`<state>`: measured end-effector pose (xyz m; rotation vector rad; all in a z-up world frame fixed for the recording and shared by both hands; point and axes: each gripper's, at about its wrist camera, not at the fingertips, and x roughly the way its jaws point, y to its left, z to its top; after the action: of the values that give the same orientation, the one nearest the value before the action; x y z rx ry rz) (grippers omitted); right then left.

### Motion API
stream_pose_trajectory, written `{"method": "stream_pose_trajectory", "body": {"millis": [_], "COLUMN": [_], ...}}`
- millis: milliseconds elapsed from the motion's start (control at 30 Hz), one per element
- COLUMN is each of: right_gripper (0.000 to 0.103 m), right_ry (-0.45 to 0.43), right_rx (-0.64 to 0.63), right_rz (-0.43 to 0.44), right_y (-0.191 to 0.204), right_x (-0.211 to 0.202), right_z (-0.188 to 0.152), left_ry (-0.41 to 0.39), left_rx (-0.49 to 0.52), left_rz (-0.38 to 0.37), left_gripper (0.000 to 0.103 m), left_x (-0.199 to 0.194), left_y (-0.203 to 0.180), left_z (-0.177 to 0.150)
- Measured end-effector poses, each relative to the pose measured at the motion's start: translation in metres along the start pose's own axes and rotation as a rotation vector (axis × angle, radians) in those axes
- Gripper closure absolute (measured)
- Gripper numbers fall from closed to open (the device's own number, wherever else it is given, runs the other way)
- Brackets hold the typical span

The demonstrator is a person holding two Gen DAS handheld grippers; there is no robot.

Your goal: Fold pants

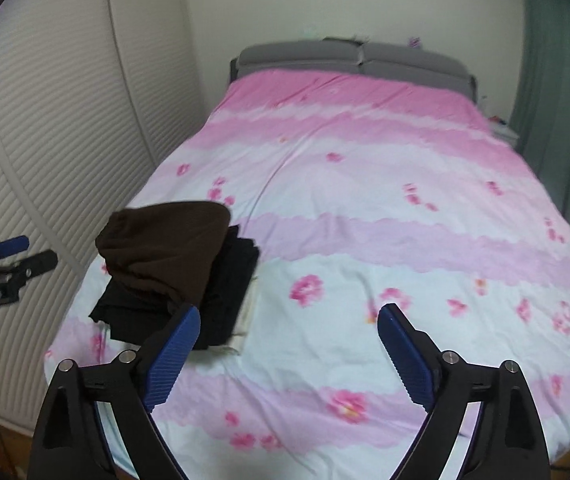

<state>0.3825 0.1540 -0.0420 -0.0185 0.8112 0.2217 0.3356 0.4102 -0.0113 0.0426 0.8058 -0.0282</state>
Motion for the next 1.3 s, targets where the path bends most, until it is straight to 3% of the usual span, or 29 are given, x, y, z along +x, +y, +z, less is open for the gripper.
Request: {"method": "stream_pose_trajectory", "body": {"millis": [367, 667, 967, 1300], "right_gripper": [0.011, 0.011, 0.011, 0.011], "right_ry": [-0.098, -0.119, -0.127, -0.16], "right_rx": [0.06, 0.044, 0.036, 0.056], "right_rz": [0.012, -0.013, -0.021, -0.024], "right_y": [-0.086, -0.15, -0.187, -0.202], "right_x": [-0.12, -0.187, -0.237, -0.272], "right_z": [-0.049, -0.097, -0.145, -0.167], "left_ry": [-0.112, -0.105, -0.091, -0.132], "left_rx": [0.034, 0.042, 0.024, 0.042], "left_rz": [-0.069, -0.1, -0.109, -0.093], "left_gripper": [0.0, 0.0, 0.0, 0.0], "left_x": [-0.093, -0.131, -0.168, -0.197], "left_y": [-0.141, -0.24, -0.291, -0.306], "left_z": [-0.027, -0.072, -0.11, -0.117]}}
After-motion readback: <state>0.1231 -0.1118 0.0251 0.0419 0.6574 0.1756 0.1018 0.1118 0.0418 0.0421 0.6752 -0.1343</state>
